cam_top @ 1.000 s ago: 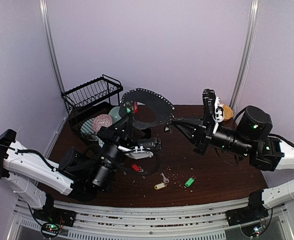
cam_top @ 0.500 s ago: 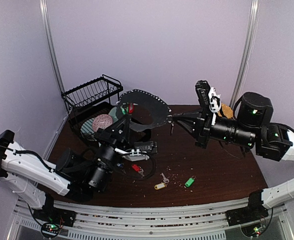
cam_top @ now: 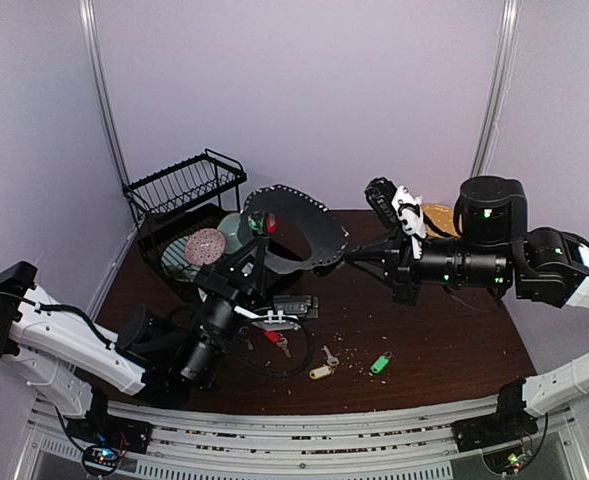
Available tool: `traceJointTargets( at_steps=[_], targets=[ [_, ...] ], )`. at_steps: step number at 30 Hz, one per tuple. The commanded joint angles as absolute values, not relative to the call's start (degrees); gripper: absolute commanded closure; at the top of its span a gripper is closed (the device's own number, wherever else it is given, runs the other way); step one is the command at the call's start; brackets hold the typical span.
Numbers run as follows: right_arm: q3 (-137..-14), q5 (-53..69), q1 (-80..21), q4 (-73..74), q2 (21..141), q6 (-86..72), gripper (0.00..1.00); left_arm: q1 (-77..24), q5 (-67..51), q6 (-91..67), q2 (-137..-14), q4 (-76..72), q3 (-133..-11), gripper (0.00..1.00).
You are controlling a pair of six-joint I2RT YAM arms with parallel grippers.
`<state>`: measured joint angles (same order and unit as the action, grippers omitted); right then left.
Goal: Put the keys on the keyring
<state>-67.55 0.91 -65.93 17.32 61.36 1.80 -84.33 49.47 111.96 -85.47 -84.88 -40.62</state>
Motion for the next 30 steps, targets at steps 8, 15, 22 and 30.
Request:
traceJointTargets(
  at_steps=[8, 15, 22, 30],
  targets=[
    [-60.63, 9.74, -64.29, 10.63, 54.0, 3.91, 1.0, -84.37, 49.17, 113.83, -83.29, -87.3, -41.71, 1.0],
    [-58.28, 16.18, -63.86, 3.09, 51.87, 1.82, 0.92, -84.37, 47.7, 110.99, -83.67, -84.83, -42.76, 1.0],
    [-55.19, 10.51, -63.87, -1.53, 53.07, -1.79, 0.86, -84.33, 48.54, 111.35, -84.29, -85.47, -43.65, 1.0],
    [-51.67, 6.61, -63.88, -5.19, 52.13, -4.09, 0.71, -84.37, 48.83, 111.19, -84.37, -85.3, -43.68, 1.0]
  ],
)
